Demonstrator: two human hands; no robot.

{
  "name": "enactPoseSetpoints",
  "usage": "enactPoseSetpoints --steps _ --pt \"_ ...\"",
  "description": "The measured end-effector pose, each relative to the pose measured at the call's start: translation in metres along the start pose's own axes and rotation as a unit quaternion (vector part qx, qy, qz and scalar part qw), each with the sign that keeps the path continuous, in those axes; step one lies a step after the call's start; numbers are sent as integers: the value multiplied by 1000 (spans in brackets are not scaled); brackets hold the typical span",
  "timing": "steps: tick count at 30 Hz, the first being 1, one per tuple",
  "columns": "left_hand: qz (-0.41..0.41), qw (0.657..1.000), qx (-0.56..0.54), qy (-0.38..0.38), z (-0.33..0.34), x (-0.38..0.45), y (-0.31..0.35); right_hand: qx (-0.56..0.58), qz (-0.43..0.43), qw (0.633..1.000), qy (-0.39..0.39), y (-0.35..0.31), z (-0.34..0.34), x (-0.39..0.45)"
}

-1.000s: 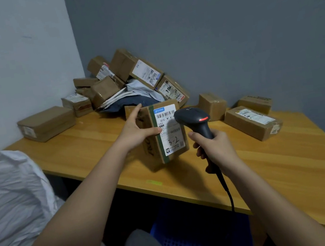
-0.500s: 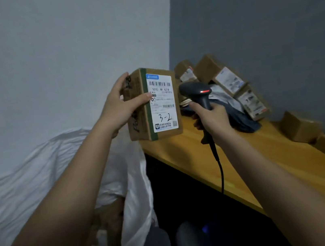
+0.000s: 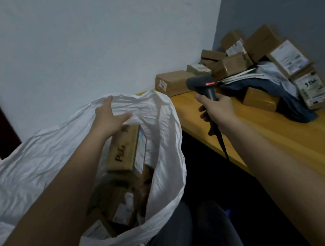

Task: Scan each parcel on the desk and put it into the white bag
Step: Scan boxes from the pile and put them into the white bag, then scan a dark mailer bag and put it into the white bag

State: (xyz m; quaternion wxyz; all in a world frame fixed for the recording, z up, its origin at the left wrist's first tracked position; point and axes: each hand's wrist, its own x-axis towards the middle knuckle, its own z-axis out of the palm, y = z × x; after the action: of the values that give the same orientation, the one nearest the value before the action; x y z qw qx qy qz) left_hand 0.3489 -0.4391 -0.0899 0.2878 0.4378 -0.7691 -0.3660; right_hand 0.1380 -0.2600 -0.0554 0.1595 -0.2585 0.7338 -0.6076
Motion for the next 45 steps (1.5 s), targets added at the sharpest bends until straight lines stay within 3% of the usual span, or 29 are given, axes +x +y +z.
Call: enactPoseSetpoints --steps 3,5,8,14,20,24,27,32,36,38,40,43,45 --pt "72 996 -33 46 18 5 31 5 22 1000 6 2 -16 8" --pt "125 990 -45 38 33 8 57 11 41 999 7 2 -32 14" --pt "178 982 -62 5 66 15 99 10 50 998 33 6 -59 26" --pt "209 969 -88 -98 151 33 180 -9 32 991 128 23 -128 57" --pt "212 959 -3 -191 252 62 234 -17 44 976 214 44 -205 91" --pt "205 952 61 -218 321 84 252 -27 57 962 267 60 -248 111" --pt "242 941 118 -206 366 91 261 -47 68 955 285 70 -275 124" --pt "379 885 206 -176 436 96 278 -71 82 949 295 84 -308 141" --pt "495 767 385 -140 477 105 301 -81 80 949 294 90 -324 144" --pt "494 741 432 -143 485 111 310 -77 77 949 296 93 -329 143" --pt "486 767 399 -131 486 112 314 -69 81 950 292 96 -332 139" --pt "444 853 248 -115 475 110 325 -38 85 951 295 98 -338 131" --pt "431 878 180 -103 463 109 334 -8 75 948 308 94 -344 127"
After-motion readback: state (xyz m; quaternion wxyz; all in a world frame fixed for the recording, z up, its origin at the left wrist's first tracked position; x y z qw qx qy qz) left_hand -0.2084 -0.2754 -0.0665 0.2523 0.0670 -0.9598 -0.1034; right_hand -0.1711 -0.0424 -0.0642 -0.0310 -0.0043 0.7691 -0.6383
